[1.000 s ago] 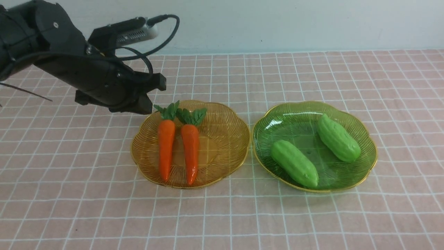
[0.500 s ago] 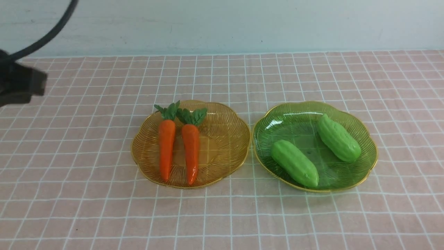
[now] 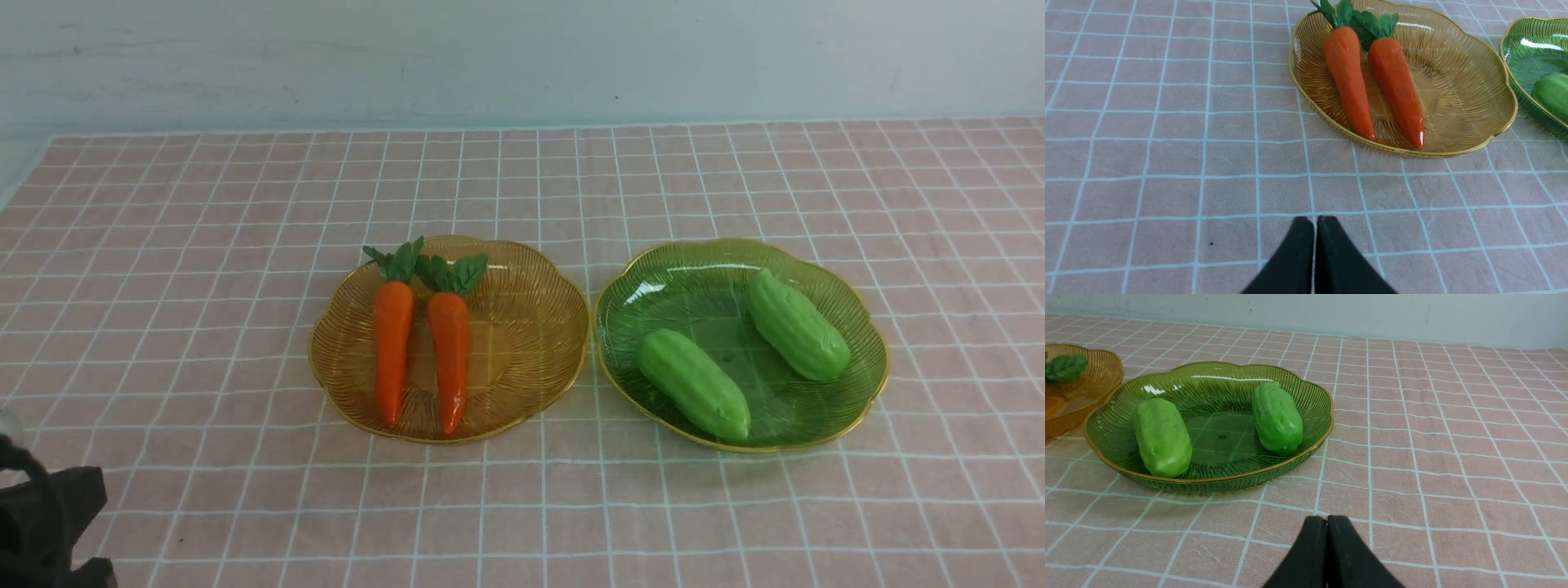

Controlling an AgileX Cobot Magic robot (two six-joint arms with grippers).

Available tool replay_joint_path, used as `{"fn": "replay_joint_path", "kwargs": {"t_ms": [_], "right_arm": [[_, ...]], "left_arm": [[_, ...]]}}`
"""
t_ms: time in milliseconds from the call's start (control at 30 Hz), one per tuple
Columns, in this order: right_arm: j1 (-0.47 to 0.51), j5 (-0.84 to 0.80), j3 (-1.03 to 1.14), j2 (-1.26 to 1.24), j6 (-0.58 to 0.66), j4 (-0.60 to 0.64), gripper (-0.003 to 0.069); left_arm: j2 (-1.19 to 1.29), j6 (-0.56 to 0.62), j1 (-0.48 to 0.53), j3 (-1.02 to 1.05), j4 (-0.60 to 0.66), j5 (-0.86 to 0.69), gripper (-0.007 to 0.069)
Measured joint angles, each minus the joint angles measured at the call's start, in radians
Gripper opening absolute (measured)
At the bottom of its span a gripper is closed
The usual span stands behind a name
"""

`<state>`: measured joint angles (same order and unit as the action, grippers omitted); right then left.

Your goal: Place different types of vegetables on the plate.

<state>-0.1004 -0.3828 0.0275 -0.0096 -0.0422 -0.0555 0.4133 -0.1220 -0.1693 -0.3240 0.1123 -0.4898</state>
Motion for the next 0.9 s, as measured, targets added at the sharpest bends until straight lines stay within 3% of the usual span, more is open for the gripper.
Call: {"fn": "replay_joint_path", "kwargs": {"t_ms": [233, 400, 600, 900], "right_arm": [[0.0, 0.0, 0.0, 0.0, 0.0, 0.0, -0.0017], [0.0, 0.0, 0.0, 0.0, 0.0, 0.0, -0.0017], [0.0, 0.0, 0.0, 0.0, 0.0, 0.001, -0.0017], [0.0, 0.0, 0.0, 0.0, 0.0, 0.001, -0.0017]], "left_arm": [[-0.02, 0.024, 0.0, 0.046, -0.032, 0.023, -0.0003], [-0.167, 0.07, 0.003, 0.156, -0.08, 0.087, -0.0003], [-0.401, 0.092, 0.097, 0.301, -0.103, 0.101, -0.0003], [-0.426, 0.097, 0.133, 0.352, -0.106, 0.108, -0.0003]]}}
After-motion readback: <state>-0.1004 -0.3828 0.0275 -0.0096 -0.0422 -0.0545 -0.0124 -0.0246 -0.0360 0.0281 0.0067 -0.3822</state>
